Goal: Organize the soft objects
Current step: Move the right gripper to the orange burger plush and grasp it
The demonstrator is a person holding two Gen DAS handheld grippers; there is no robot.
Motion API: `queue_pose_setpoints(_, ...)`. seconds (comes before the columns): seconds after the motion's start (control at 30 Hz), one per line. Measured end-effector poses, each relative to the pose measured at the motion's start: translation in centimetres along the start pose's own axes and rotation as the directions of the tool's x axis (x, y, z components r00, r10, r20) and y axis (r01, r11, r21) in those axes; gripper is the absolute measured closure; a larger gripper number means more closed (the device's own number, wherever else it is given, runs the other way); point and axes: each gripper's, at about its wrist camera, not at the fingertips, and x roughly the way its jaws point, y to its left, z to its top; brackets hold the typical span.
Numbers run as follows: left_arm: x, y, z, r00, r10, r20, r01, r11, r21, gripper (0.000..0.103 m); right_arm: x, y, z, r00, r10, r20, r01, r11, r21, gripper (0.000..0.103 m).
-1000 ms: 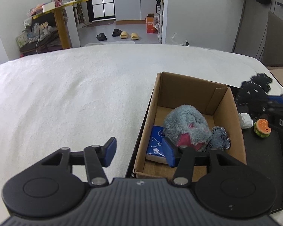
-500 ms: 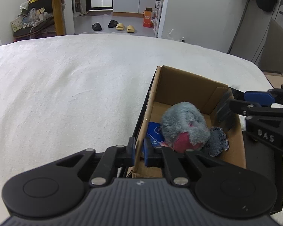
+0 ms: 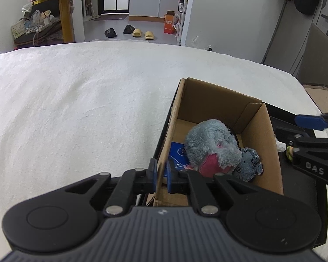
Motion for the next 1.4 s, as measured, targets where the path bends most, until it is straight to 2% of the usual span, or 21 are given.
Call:
queue_pose_setpoints(0.3,-0.1,-1.8,0.0,0.996,0.092,0.002,-0.091,0.993,0.071,0.09,-0.3,-2.8,-2.8,1.0,0.003,-0.021,-0.002,0.998,0.063,0.06)
queue_pose_setpoints(0.37,-0.1,-2.0,0.0,0.993,0.116,0.002,-0.116,0.99,0.078,0.086,-0.3,-3.4,-3.5,1.0,0.006,-0.025,-0.005,0.997,0.073,0.057)
queue_pose_setpoints(0.47,-0.3,-2.2,0.0,0.989,0.147,0.008,-0.147,0.986,0.083,0.078,-0.2,-4.6,-4.5,1.0,0.007,-0.026,-0.004,0.995,0.099,0.051)
queue_pose_setpoints(0.53,-0.3,-2.3,0.1,0.988,0.157,0.007,-0.157,0.984,0.085,0.064,0.0,-5.4,-5.2,0.999,0.007,-0.033,-0.003,0.993,0.114,0.05)
queue_pose_setpoints(0.63,-0.4,-2.4,0.1,0.986,0.165,0.01,-0.165,0.982,0.091,0.052,0.5,-6.8,-6.4,0.999,0.004,-0.043,0.002,0.991,0.135,0.048)
queue_pose_setpoints(0.8,-0.2,-3.5,0.2,0.976,0.218,0.0,-0.216,0.968,0.13,0.04,1.1,-8.8,-7.9,0.999,-0.008,-0.04,0.015,0.984,0.178,0.037)
queue_pose_setpoints(1.07,0.0,-5.6,0.1,0.955,0.295,0.008,-0.29,0.931,0.223,0.037,3.0,-11.2,-10.4,0.999,-0.003,-0.045,0.016,0.958,0.287,0.025)
queue_pose_setpoints(1.17,0.0,-6.0,0.2,0.953,0.301,0.016,-0.297,0.928,0.226,0.036,3.9,-11.7,-11.2,0.999,0.003,-0.051,0.013,0.947,0.32,0.021)
queue_pose_setpoints(1.27,0.2,-6.4,0.4,0.944,0.328,0.023,-0.325,0.918,0.226,0.036,4.7,-12.5,-11.9,0.999,0.02,-0.047,-0.001,0.926,0.377,0.017)
queue_pose_setpoints(1.4,0.3,-7.2,0.3,0.93,0.364,0.048,-0.364,0.899,0.242,0.036,5.9,-12.6,-12.4,0.998,0.025,-0.049,-0.004,0.924,0.383,0.015)
